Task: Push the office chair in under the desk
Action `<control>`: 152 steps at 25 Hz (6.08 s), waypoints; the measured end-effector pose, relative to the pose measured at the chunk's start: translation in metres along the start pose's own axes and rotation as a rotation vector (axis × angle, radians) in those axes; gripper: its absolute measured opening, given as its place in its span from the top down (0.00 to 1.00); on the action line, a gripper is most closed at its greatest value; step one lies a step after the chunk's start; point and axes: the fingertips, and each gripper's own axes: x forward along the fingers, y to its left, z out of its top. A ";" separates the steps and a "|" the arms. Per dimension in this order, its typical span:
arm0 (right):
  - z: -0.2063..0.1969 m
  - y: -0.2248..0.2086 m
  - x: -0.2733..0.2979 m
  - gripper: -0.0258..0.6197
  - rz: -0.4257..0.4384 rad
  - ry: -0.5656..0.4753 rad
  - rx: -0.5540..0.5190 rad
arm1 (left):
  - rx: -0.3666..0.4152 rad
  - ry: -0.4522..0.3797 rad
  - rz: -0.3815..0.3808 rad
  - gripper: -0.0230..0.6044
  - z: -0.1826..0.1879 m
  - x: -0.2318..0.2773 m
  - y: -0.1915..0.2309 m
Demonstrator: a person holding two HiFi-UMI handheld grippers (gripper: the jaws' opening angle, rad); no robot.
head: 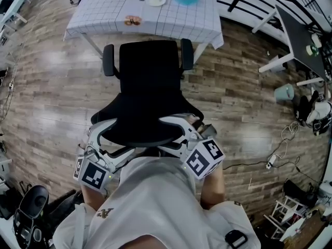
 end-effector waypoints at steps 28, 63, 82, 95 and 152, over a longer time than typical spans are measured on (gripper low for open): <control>0.015 -0.060 0.064 0.46 -0.020 0.084 0.054 | 0.049 -0.033 -0.040 0.33 -0.033 -0.011 0.084; 0.007 -0.133 0.093 0.46 -0.033 0.095 0.036 | 0.055 -0.043 -0.048 0.31 -0.044 0.012 0.160; 0.016 -0.172 0.131 0.46 -0.060 0.127 0.086 | 0.080 -0.064 -0.099 0.31 -0.065 0.007 0.212; 0.015 -0.200 0.147 0.46 -0.082 0.142 0.092 | 0.095 -0.066 -0.121 0.30 -0.073 0.014 0.245; -0.011 -0.330 0.178 0.46 -0.145 0.152 0.096 | 0.110 -0.092 -0.150 0.29 -0.080 0.072 0.369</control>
